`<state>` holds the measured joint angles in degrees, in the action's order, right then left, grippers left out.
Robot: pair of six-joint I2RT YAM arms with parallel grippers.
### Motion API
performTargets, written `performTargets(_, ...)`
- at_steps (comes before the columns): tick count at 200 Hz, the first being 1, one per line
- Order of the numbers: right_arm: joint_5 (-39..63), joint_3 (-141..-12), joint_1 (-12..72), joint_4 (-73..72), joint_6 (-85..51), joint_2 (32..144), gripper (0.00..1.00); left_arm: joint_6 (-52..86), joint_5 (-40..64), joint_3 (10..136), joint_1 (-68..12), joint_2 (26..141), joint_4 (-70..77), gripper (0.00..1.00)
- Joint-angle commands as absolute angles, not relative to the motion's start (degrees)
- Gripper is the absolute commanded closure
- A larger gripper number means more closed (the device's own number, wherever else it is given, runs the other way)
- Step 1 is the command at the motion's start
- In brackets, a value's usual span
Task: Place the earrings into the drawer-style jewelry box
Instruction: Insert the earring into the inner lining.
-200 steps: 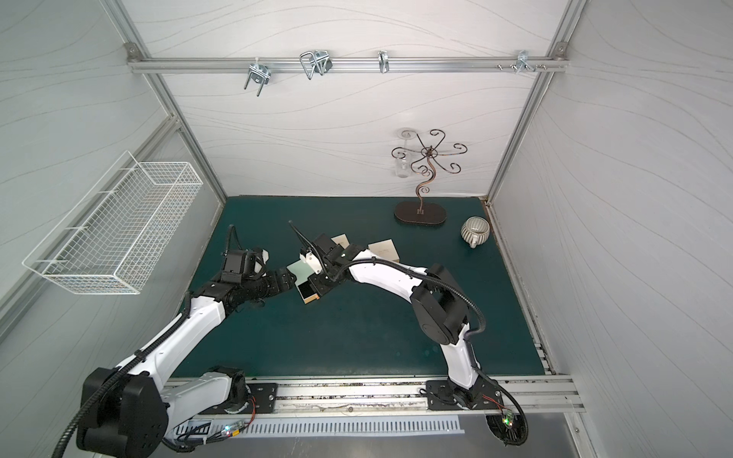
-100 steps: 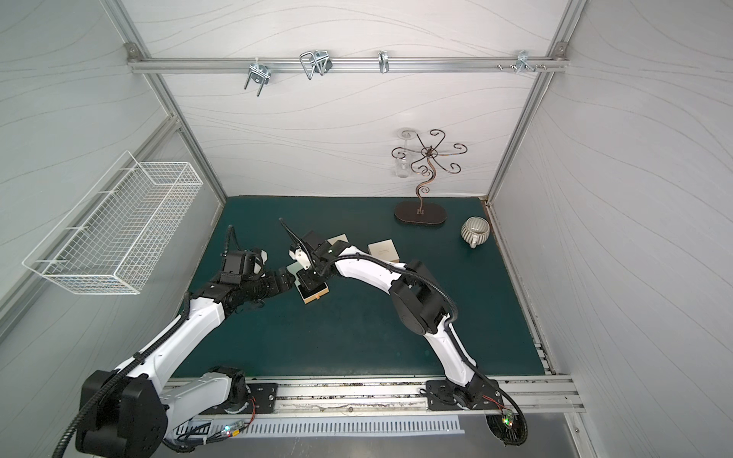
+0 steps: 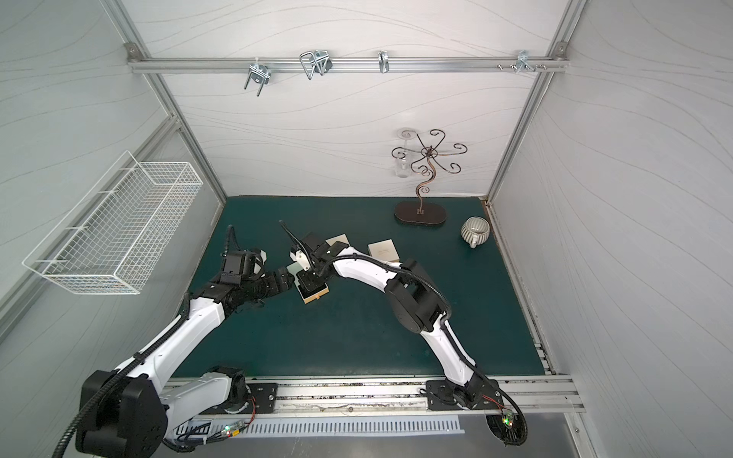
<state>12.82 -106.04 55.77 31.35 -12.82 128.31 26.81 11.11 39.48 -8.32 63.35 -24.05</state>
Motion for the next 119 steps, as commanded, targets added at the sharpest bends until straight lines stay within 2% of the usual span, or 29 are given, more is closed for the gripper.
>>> performTargets(1,13.8,-107.6,55.4,31.7,-13.4,129.9,0.83,27.4,10.2,39.6,-8.4,62.5,-24.1,0.01)
performTargets(42,13.9,-107.6,54.9,31.4,-13.7,128.9,0.76,27.4,10.1,39.4,-8.4,62.5,-24.1,0.01)
performTargets(86,14.8,-107.0,54.1,30.2,-14.3,126.2,0.75,27.3,10.1,39.6,-8.5,62.7,-24.1,0.01)
performTargets(119,14.5,-101.5,52.5,26.2,-15.2,120.2,0.75,26.7,10.4,40.6,-8.4,63.7,-24.3,0.01)
